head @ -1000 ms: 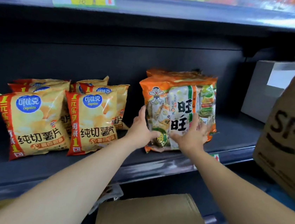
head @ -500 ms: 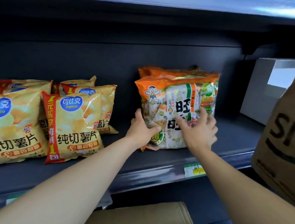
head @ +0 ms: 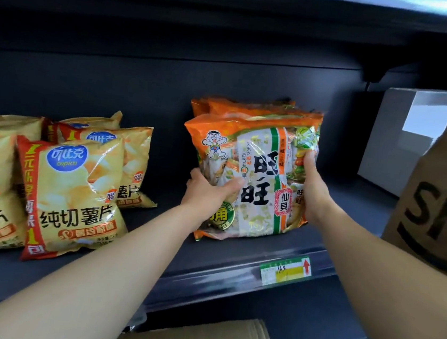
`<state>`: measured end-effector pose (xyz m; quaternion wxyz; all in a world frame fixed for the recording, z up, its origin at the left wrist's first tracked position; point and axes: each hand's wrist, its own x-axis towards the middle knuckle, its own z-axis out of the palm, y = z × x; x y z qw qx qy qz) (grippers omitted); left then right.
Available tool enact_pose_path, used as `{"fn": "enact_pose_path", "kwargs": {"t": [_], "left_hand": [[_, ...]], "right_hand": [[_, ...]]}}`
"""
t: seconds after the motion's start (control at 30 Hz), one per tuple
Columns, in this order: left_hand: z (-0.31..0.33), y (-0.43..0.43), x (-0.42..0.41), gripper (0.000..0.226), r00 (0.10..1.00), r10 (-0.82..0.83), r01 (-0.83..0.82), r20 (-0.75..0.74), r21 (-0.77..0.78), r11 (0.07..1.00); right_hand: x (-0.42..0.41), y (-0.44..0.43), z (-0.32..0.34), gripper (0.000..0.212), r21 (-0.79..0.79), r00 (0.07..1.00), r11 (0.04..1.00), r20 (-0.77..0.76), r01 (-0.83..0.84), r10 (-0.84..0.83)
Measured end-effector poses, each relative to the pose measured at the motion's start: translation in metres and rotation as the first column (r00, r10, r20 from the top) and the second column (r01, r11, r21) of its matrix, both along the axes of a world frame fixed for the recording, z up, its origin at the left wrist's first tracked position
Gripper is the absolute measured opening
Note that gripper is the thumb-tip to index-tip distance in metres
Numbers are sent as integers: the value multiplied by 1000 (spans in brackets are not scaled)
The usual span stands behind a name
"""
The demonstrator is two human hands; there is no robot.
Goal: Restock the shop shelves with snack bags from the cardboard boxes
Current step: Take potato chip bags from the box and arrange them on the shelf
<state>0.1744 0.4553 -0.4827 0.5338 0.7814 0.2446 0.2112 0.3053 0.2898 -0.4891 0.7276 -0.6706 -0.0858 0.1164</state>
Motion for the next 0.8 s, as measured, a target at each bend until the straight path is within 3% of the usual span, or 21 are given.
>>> {"fn": "enact_pose_path", "kwargs": {"t": [0.1,0.37,0.57,0.8], "left_hand": [[-2,-4,5,88,999,20,-20,43,-14,1000],[-8,-11,2,96,997,61,-64,53,53,997],[6,-21,2,109,989,52,-40,-138,91,995],[7,-6,-24,120,989,-72,68,-125,-39,997]], "right_hand": [[3,3,1,69,-14,999,1000,34,-18,19],[-2,10,-3,73,-42,999,999,43,5,-4],[-12,16,1,91,-194,984,967,99,167,-150],[-42,20,1,69,-358,902,835,271,417,-335]]}}
